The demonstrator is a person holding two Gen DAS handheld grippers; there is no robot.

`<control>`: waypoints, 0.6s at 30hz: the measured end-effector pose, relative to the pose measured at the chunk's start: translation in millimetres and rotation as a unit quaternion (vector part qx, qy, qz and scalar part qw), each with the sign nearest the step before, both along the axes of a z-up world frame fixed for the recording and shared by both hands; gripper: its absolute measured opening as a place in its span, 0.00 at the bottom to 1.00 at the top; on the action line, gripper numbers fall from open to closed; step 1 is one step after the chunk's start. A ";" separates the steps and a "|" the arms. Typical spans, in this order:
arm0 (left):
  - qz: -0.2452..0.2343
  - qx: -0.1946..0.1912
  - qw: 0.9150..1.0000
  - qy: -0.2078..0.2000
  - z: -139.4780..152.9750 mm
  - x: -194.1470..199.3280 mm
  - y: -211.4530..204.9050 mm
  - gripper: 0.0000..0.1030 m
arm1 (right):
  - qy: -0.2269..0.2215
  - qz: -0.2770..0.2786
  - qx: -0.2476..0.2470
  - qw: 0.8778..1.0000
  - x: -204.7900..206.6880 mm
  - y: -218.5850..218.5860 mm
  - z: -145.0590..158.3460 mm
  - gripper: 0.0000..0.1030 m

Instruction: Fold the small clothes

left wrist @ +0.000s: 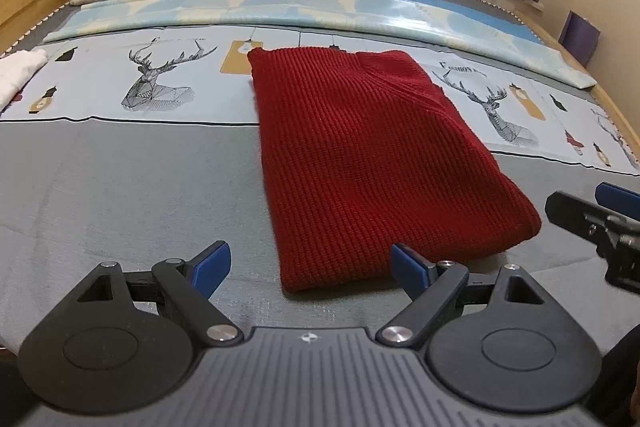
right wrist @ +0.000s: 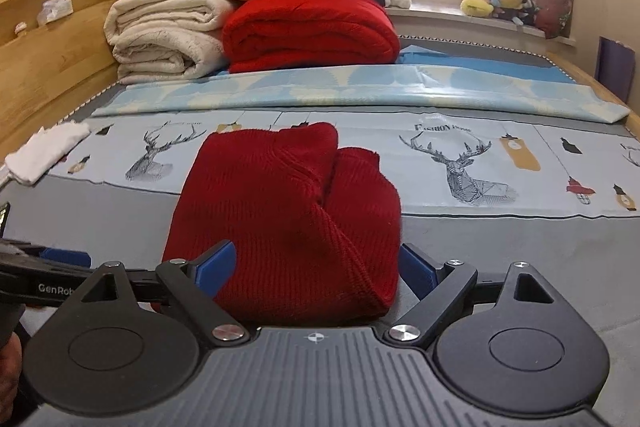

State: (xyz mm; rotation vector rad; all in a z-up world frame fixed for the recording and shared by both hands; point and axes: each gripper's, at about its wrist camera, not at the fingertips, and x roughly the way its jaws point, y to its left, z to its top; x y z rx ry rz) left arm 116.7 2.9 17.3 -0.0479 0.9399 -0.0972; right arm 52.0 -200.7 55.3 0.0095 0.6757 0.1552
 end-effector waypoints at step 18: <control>0.003 0.000 1.000 0.001 -1.7 1.9 -1.5 0.88 | 0.004 0.014 -0.020 1.000 2.4 6.6 -4.5 0.87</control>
